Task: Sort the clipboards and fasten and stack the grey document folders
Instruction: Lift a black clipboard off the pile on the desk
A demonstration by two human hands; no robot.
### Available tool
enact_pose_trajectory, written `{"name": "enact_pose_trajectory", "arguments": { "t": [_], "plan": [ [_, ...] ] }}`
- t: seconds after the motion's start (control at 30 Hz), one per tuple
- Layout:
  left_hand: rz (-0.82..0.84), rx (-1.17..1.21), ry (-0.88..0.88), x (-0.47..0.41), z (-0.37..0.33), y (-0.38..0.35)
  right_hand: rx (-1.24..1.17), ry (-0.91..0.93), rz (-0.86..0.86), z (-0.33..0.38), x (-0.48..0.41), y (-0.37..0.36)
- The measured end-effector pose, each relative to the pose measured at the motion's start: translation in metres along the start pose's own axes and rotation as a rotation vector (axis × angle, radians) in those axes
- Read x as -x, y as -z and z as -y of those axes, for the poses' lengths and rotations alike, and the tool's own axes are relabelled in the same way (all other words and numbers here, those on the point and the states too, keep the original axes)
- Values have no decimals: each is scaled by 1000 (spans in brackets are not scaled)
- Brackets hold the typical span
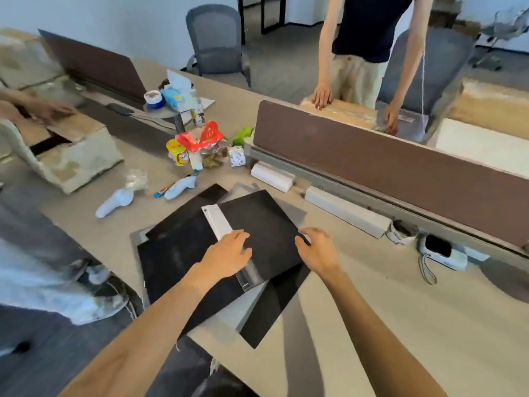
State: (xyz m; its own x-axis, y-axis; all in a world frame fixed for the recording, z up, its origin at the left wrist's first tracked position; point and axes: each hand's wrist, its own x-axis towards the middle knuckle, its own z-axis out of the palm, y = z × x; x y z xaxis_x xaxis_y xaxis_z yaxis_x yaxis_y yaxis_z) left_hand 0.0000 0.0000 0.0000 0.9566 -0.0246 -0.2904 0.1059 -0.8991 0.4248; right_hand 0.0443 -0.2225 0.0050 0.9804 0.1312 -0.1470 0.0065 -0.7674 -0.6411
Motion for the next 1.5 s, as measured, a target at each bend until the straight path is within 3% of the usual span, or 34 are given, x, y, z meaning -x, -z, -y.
{"name": "enact_pose_trajectory", "arguments": {
  "t": [0.2,0.4,0.5,0.7,0.83,0.97,1.2,1.33,1.5],
  "plan": [
    [50,181,181,-17,48,-24,-152,-352,114,-16,0,-61],
    [16,53,139,-58,85,-23,-723,-811,-58,-26,-30,-93],
    [25,-43,84,-72,101,-28,-943,-912,-195,-22,-38,-96],
    [19,-212,-73,-73,123,-36,-1069,-839,-170,-16,-47,-104],
    [-31,-164,-63,-72,124,-28,-961,-708,-88,-6,-46,-102],
    [-119,-40,5,-57,112,-18,-1080,-617,-96,2,-38,-83],
    [-373,382,178,-1,68,12,-1295,-500,3,10,-17,-45],
    [-510,601,167,34,25,27,-1416,-378,84,16,4,-15],
    [-563,1112,212,50,-33,47,-1319,-207,156,27,22,14]
  ]
}}
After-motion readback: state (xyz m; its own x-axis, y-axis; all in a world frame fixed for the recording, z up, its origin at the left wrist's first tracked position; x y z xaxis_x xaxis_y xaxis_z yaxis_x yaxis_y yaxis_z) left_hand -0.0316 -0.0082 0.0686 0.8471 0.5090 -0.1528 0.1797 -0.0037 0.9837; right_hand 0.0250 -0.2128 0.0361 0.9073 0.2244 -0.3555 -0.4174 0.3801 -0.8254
